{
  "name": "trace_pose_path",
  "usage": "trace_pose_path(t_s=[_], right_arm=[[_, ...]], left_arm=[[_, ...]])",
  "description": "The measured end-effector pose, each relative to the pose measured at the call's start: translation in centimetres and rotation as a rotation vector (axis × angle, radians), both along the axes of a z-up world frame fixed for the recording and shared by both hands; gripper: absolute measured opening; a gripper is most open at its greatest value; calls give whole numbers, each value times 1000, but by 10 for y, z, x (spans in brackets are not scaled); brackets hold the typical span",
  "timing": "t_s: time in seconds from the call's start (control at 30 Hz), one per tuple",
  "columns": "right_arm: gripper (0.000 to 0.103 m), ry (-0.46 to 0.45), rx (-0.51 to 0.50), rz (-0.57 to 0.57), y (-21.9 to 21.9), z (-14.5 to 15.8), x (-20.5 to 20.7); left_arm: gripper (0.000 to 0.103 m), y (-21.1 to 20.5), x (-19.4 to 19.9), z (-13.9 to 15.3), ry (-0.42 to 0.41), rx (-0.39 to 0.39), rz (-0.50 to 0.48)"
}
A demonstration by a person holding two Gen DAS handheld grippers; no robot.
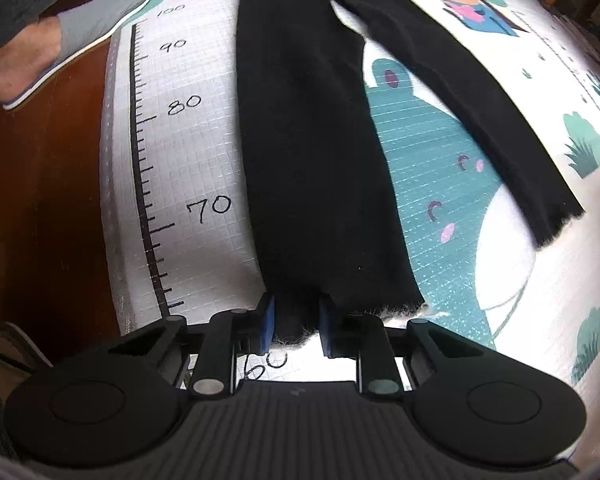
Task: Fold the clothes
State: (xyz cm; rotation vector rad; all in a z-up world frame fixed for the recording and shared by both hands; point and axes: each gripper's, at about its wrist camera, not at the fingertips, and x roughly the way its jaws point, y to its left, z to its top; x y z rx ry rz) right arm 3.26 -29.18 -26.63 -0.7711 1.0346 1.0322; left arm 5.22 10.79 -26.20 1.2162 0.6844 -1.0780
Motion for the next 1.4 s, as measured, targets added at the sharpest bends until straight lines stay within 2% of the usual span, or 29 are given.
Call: trace_pose_path(t_s=[0.13,0.23,0.27,0.3,0.33,0.43,0.53,0.67,0.83,1.03,1.27,1.4], right_arm=[[24,-35,-13,23,2,-1,-6],[22,-27,-16,4,2,0,-4],[17,-29,-18,4,3,0,-4],[14,-34,-21,6,3,1,-3],[12,-32,-20,3,3,2,-2],[9,-20,-10,-12,1,5,0],[9,-11,12,-25,-4,17,4],[9,-34,41,-94,-19,43,25],[9,-44,50,-185,-31,70,72],[6,-44,101,-316,-50,85,142],[3,-48,169,-436,-63,78,206],[4,27,223,-488,-63,66,225]], left_arm=[[46,0,3,0,0,-2,19],[41,-3,5,-2,-12,8,20],[38,-3,5,-2,-16,12,17],[30,-5,6,-4,-37,27,13],[26,-6,6,-5,-58,43,9],[16,-7,10,-3,-48,36,32],[13,-5,15,12,-23,-12,83],[13,0,36,37,36,-123,197],[11,5,73,66,100,-295,374],[11,11,118,75,173,-424,573],[10,15,158,68,255,-492,742],[10,10,164,64,267,-474,749]])
